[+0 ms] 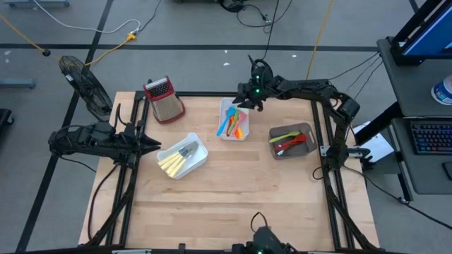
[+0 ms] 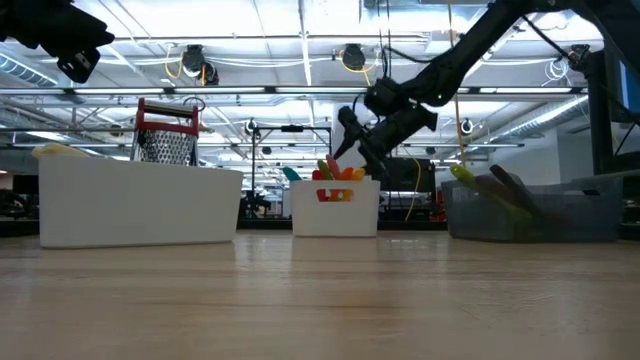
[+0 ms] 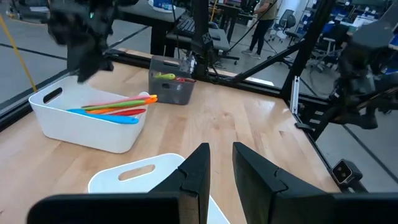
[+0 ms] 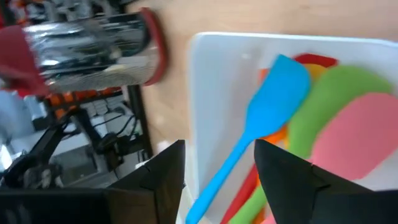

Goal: Pick & Place Kitchen Items
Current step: Return to Home Position

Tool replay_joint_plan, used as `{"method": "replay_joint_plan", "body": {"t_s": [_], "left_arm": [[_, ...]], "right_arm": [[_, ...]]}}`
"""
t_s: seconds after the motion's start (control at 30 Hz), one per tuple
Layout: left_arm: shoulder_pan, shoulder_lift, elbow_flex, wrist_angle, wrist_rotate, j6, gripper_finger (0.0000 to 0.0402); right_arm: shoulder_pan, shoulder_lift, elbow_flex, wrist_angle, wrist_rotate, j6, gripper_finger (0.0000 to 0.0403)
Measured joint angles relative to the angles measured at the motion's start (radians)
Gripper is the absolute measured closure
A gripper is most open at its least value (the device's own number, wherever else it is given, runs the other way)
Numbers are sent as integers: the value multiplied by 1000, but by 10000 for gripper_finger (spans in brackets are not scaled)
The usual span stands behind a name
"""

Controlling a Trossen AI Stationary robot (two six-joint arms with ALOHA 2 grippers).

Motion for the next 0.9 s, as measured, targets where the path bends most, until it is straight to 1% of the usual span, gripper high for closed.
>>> {"method": "replay_joint_plan", "body": {"t_s": [0.13,0.23,0.33,0.43,0.5,0.63,0.77,0.83,0.9], "left_arm": [[0,0,0,0,-1,-51,332],[0,0,0,0,-1,-73,332],[0,0,0,0,-1,-77,332],[0,0,0,0,-1,-77,332],[0,0,0,1,0,-78,332],[0,0,0,1,-1,-79,332],[0,0,0,1,0,-76,332],[0,0,0,0,1,-70,332],[0,0,0,0,9,-61,332]], "right_arm": [[11,-70,0,-2,6,-67,240],[29,-134,1,-3,13,-148,269],[58,-202,0,-39,82,-240,313],[98,-277,0,-59,157,-347,371],[128,-330,-1,-88,218,-422,394],[198,-431,-35,-92,363,-524,391],[275,-533,-103,-90,508,-646,401],[311,-581,-151,-90,557,-690,398],[340,-626,-200,-82,577,-709,394]]}}
